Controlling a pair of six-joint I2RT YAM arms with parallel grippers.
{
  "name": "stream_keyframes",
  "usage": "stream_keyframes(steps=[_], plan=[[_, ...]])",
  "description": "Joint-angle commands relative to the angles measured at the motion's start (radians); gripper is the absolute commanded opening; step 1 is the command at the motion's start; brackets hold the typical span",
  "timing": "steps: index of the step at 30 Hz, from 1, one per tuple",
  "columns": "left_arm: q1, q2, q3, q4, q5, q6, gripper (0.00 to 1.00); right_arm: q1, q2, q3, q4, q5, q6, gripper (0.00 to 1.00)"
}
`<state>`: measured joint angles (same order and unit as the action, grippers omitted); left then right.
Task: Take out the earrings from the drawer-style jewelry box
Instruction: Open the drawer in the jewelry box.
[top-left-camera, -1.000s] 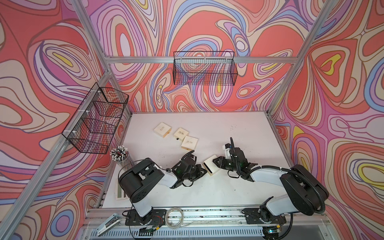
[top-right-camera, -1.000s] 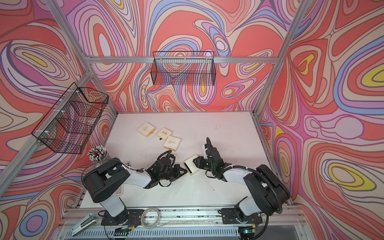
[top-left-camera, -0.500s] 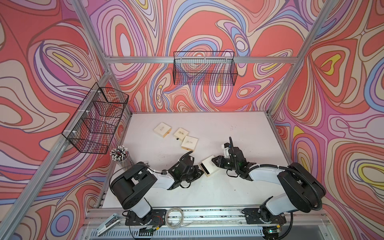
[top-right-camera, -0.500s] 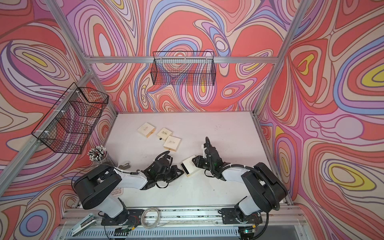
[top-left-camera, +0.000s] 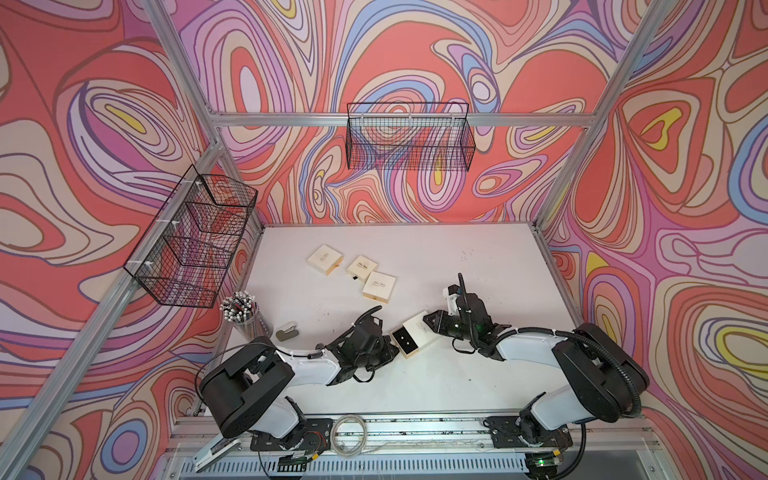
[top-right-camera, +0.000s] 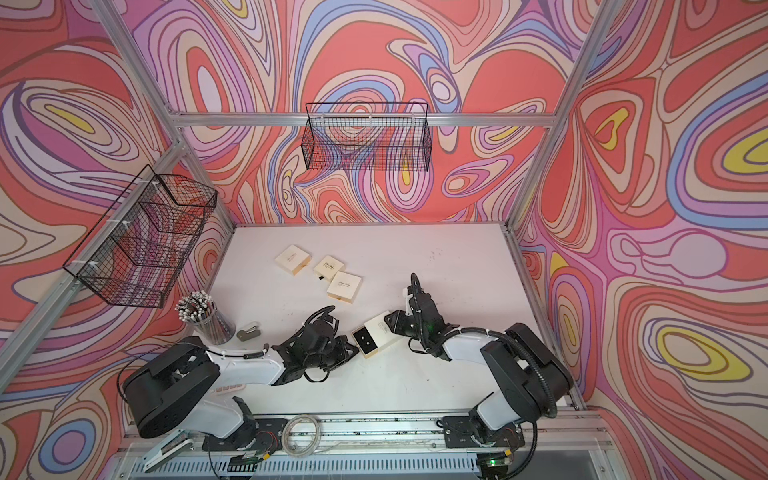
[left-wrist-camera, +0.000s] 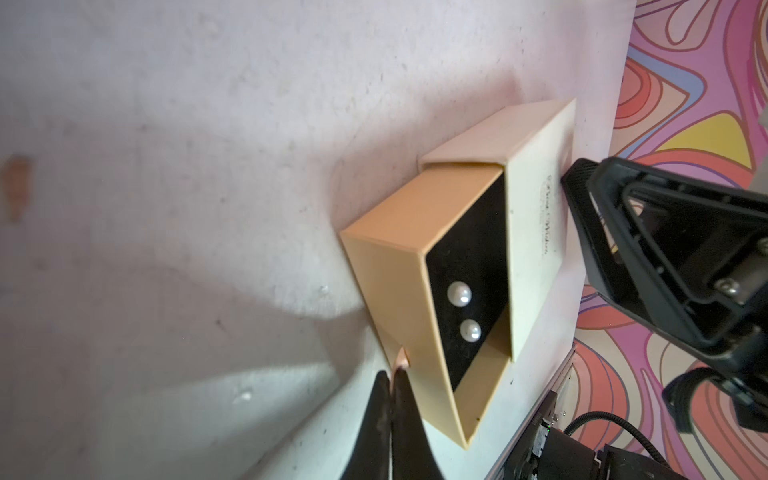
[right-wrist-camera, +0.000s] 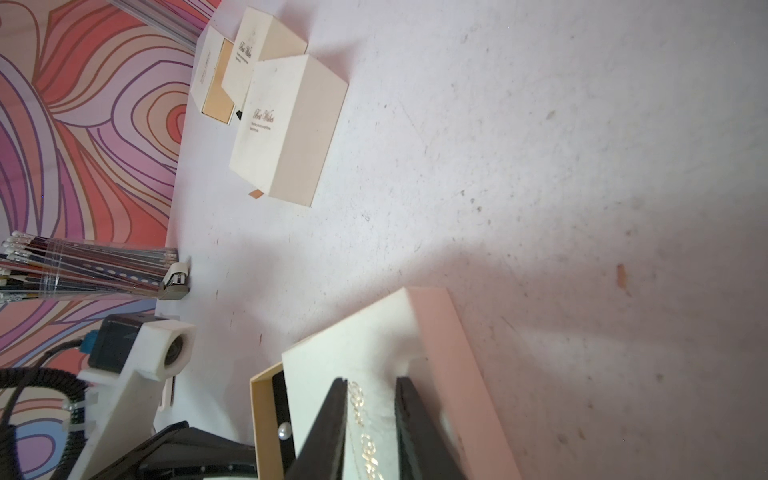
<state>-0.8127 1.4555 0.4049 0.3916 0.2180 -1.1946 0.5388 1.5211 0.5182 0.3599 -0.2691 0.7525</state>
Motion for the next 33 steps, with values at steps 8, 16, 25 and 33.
stream_keyframes(steps=[8,16,25,33], plan=[[-0.018,-0.055,-0.021,-0.124,-0.044,0.027,0.0,-0.003,0.025,-0.01,-0.098,0.055,-0.001,0.23],[-0.027,-0.032,-0.001,-0.093,-0.031,0.04,0.0,-0.002,-0.002,0.002,-0.104,0.016,-0.023,0.27],[-0.032,-0.083,0.024,-0.145,-0.043,0.065,0.17,-0.003,-0.109,0.093,-0.231,0.005,-0.106,0.34],[-0.035,-0.182,0.015,-0.213,-0.065,0.085,0.39,0.0,-0.228,0.157,-0.369,0.037,-0.161,0.53]])
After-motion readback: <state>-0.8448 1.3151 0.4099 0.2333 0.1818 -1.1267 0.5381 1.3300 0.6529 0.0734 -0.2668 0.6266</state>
